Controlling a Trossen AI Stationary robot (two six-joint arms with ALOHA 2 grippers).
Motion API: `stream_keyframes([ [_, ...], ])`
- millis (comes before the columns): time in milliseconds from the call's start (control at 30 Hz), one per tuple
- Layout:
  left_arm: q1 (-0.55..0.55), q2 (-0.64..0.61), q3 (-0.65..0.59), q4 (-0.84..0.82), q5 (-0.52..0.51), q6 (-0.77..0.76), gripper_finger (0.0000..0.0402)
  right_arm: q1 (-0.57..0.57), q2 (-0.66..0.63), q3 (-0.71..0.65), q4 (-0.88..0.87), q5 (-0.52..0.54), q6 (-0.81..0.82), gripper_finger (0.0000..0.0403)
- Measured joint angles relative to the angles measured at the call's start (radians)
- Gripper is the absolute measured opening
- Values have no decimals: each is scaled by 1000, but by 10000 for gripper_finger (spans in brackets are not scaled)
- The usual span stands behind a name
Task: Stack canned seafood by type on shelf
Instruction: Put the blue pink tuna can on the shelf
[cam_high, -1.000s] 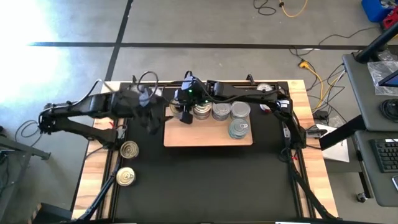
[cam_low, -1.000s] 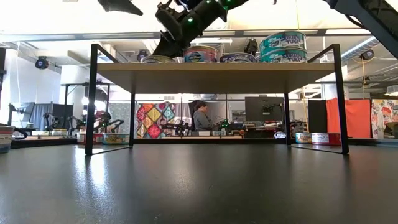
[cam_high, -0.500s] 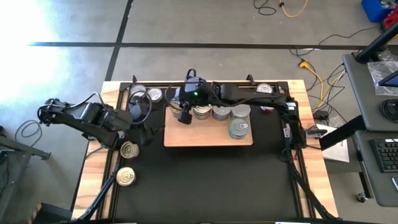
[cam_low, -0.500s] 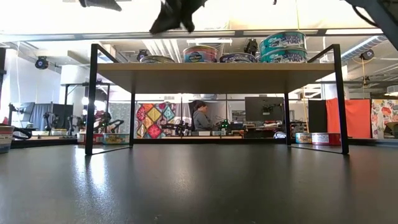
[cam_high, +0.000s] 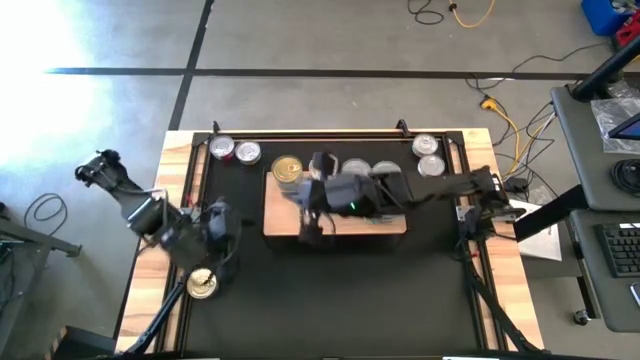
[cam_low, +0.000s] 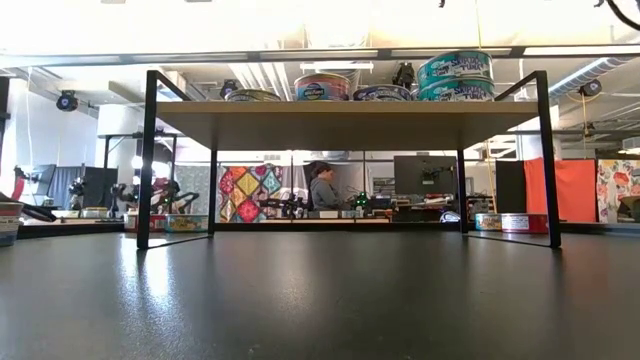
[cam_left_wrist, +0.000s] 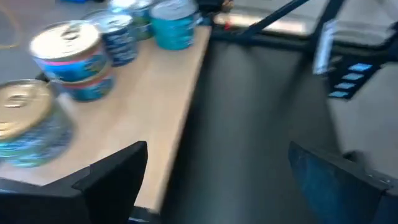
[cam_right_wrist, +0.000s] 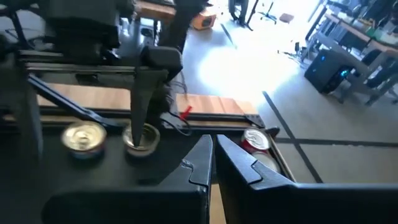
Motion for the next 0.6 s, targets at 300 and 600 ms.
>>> stream_keyframes([
  [300, -310, 28, 26, -108, -26, -333, 372, 143, 4, 0, 7, 82, 127, 12],
  [600, -451, 35, -86, -415, 281, -936, 372, 186, 44, -15, -48, 153, 243, 12],
])
